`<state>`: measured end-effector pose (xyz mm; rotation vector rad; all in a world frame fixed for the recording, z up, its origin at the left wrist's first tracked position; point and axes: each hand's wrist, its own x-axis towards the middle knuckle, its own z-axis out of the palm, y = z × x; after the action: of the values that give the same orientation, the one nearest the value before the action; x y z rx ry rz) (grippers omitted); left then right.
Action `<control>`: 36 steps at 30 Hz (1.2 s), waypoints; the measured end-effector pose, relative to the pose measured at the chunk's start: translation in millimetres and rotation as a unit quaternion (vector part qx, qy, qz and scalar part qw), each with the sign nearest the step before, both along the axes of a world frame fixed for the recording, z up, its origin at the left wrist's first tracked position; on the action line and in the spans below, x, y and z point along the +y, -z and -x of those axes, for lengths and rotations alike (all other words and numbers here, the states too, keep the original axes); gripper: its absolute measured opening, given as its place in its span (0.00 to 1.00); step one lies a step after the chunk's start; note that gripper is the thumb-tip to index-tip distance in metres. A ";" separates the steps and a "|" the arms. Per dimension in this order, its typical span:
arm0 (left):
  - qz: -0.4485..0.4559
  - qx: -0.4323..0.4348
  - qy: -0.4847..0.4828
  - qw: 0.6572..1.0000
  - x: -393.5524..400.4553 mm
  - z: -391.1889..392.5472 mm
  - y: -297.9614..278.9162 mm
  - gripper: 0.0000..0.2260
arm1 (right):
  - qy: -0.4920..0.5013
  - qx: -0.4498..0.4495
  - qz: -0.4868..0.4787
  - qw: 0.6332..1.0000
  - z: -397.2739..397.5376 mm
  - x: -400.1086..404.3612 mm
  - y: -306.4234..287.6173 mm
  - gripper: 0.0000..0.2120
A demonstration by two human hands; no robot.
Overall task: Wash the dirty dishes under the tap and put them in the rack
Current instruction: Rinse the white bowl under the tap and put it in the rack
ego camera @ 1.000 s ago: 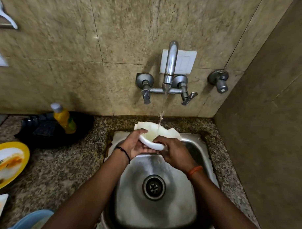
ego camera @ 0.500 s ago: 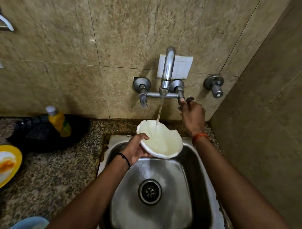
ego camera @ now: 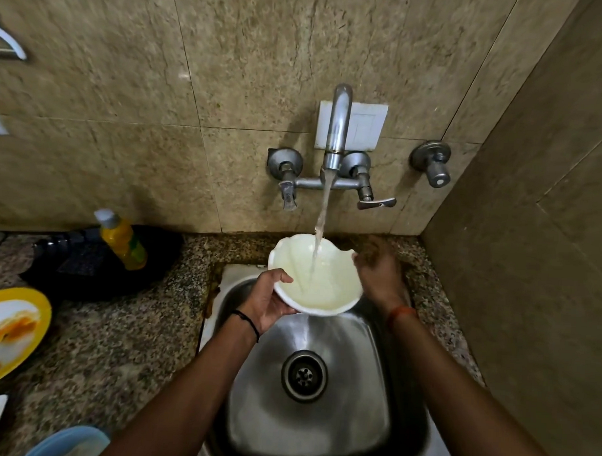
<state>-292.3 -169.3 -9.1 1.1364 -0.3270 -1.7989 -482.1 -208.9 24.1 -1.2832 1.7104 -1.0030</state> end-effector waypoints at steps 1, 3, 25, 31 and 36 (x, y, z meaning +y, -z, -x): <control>-0.003 0.007 -0.009 1.000 1.8 -0.6 1.2 0.17 | 0.006 0.042 -0.023 0.999 3.8 4.0 12.6 0.28; -0.006 0.028 -0.026 0.999 4.9 -1.0 5.6 0.16 | 0.022 -0.058 -0.127 0.990 8.3 10.6 26.8 0.31; -0.134 0.156 -0.087 0.975 10.3 -13.4 45.6 0.43 | -0.344 0.175 0.185 0.904 -6.0 51.5 16.4 0.43; -0.114 0.172 -0.166 0.964 3.6 -15.7 38.9 0.23 | -0.368 0.260 0.217 0.866 -2.8 50.8 22.4 0.48; -0.071 0.093 -0.188 0.975 -5.1 -14.0 38.3 0.11 | -0.322 0.297 0.210 0.874 -9.6 47.0 29.7 0.48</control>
<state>-278.4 -174.4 -47.4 1.0353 0.1242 -1.5919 -472.5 -161.9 -5.6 -2.4406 1.3010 -0.6080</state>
